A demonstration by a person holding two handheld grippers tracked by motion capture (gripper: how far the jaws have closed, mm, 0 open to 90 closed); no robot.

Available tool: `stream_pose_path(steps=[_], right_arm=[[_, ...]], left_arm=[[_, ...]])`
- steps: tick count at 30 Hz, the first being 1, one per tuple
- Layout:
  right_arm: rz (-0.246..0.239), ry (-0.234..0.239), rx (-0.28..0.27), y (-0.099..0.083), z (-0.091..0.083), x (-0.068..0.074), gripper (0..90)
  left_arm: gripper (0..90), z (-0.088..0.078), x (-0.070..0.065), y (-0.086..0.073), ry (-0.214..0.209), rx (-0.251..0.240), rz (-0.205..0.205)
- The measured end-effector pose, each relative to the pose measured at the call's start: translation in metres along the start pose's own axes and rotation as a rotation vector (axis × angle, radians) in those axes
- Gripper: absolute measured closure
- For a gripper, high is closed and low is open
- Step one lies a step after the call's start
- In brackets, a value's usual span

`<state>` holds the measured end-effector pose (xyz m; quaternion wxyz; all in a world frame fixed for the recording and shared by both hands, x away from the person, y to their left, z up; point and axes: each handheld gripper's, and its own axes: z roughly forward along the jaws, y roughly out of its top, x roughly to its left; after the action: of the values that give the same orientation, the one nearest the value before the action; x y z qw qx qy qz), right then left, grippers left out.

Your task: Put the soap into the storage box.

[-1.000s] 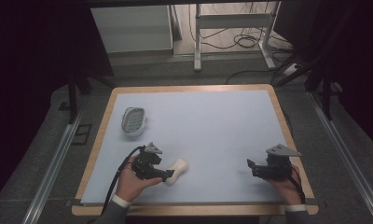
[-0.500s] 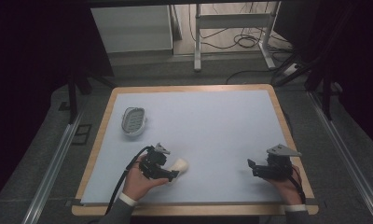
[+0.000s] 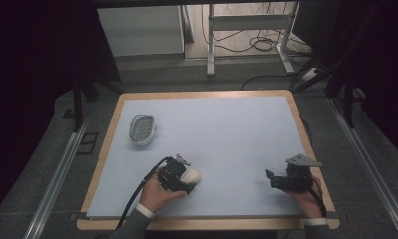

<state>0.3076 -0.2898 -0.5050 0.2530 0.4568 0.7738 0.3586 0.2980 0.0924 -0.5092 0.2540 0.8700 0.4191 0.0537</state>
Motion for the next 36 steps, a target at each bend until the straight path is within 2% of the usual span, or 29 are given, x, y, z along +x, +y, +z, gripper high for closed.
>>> stream_pose_path(steps=[2, 7, 13, 19, 23, 25, 36], right_arm=[[0.001, -0.003, 0.000, 0.000, 0.000, 0.000, 9.3], [0.011, -0.015, 0.006, -0.001, 0.000, -0.002, 9.3], [0.011, -0.018, 0.007, -0.001, 0.000, -0.003, 9.3], [0.020, -0.022, 0.004, -0.001, -0.001, -0.005, 9.3], [0.021, -0.025, 0.001, -0.002, -0.002, -0.006, 9.3], [0.021, -0.028, -0.001, -0.002, -0.002, -0.007, 9.3], [0.023, -0.031, 0.005, -0.002, -0.001, -0.007, 9.3]], left_arm=[[36.8, 0.002, -0.001, 0.000, 0.008, 0.006, 0.004], [48.2, 0.006, -0.005, -0.001, 0.031, 0.026, 0.026], [49.2, 0.005, -0.006, 0.000, 0.027, 0.035, 0.045], [49.3, 0.001, -0.003, 0.001, -0.002, 0.024, 0.048], [49.3, -0.007, 0.001, 0.003, 0.000, 0.005, 0.048], [49.3, -0.014, 0.007, 0.003, -0.021, -0.025, 0.033], [49.3, -0.023, 0.027, 0.005, -0.009, -0.034, 0.003]])
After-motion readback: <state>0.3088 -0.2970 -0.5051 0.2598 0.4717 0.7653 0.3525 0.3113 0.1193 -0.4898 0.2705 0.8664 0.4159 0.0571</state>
